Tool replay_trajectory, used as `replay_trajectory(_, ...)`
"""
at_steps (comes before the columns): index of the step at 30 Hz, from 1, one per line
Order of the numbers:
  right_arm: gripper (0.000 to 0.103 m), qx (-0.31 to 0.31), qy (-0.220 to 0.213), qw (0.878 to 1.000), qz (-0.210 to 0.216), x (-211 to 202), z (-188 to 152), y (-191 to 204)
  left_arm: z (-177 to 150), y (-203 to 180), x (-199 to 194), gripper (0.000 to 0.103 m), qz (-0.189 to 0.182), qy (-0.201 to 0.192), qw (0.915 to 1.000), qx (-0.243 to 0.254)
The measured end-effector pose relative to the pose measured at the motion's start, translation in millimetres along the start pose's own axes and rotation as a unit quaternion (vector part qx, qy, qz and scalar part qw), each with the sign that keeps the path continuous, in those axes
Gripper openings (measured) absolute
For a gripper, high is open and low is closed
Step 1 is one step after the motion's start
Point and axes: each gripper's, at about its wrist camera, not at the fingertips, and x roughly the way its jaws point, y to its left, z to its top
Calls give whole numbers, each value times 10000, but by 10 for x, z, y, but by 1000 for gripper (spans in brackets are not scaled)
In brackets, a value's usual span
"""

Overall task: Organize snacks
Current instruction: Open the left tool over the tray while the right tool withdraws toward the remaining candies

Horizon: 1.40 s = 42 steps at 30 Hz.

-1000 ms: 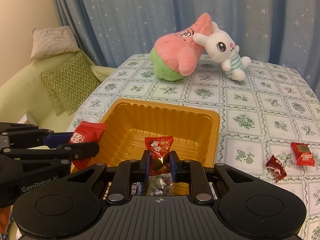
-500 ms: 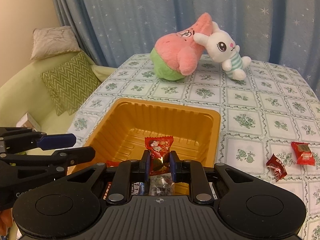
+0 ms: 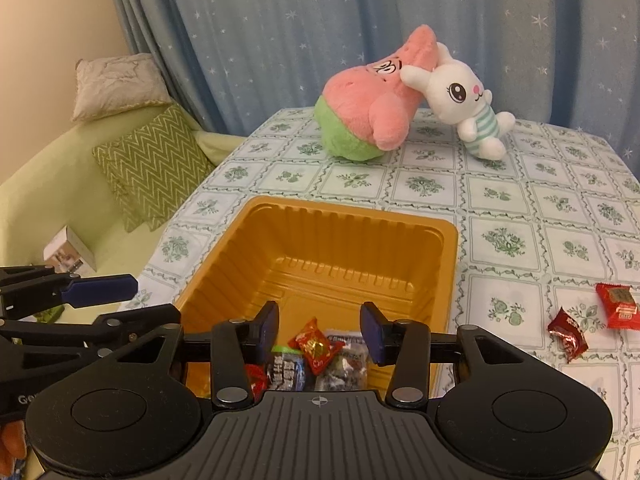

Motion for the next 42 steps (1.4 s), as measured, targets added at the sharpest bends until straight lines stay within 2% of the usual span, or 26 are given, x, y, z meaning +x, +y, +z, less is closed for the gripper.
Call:
replay_trajectory(4, 45, 89, -10, 9999, -73, -120, -61, -46, -48, -46, -127, 49, -4, -53, 10000, -79)
replay_trajectory(13, 45, 360, -62, 9987, -348, -574, -295, -241, -120, -350, -505, 57, -83, -226, 9997, -94)
replay_trajectory(18, 46, 525, -73, 9970, -560, -869, -484, -399, -169, -606, -665, 65, -232, -297, 9993, -40)
replay_trajectory(20, 46, 626, -83, 9960, -625, -986, -564, -479, -194, -715, -724, 71, -356, -335, 9988, -50)
replay_trajectory(34, 48, 1315, -289, 9827, -1271, -1704, -1034, -1209, -299, -1709, -803, 74, -969, -270, 9943, 366)
replay_trajectory(42, 48, 1566, -439, 9746, -1539, -1934, -1123, -1598, -274, -2127, -613, 74, -914, -282, 9948, 362)
